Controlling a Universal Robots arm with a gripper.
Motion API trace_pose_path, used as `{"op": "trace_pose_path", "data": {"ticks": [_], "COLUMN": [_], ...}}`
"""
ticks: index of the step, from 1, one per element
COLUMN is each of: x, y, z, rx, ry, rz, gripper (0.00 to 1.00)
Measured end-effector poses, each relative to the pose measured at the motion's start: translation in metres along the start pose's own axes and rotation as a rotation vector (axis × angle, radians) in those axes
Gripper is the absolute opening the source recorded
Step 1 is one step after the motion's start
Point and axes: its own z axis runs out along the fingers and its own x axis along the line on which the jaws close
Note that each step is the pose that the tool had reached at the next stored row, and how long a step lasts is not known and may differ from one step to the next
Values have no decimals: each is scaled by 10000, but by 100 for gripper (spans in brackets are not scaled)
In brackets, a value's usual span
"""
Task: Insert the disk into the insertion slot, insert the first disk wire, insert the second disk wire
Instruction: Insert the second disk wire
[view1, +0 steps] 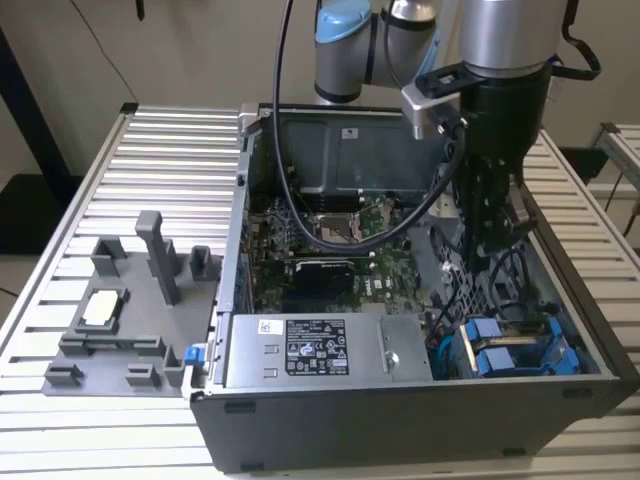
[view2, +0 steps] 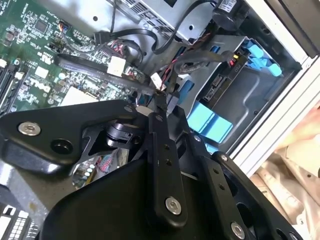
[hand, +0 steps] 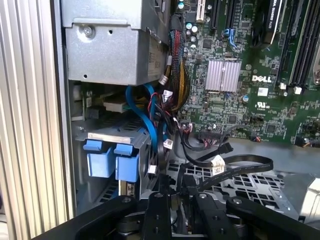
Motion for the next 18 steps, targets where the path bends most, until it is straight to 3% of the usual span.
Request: {"op": "trace_pose_path", "data": {"ticks": [6, 7, 14, 17, 18], "x": [1, 1, 4, 13, 12], "y": [-24, -26, -38, -50, -50], "z": [5, 6, -1, -59, -58], "rx": [-1, -2, -6, -27, -27], "ry": [31, 33, 40, 47, 43], "rz": [-7, -8, -9, -14, -13], "gripper": [23, 16, 16, 24, 31]}}
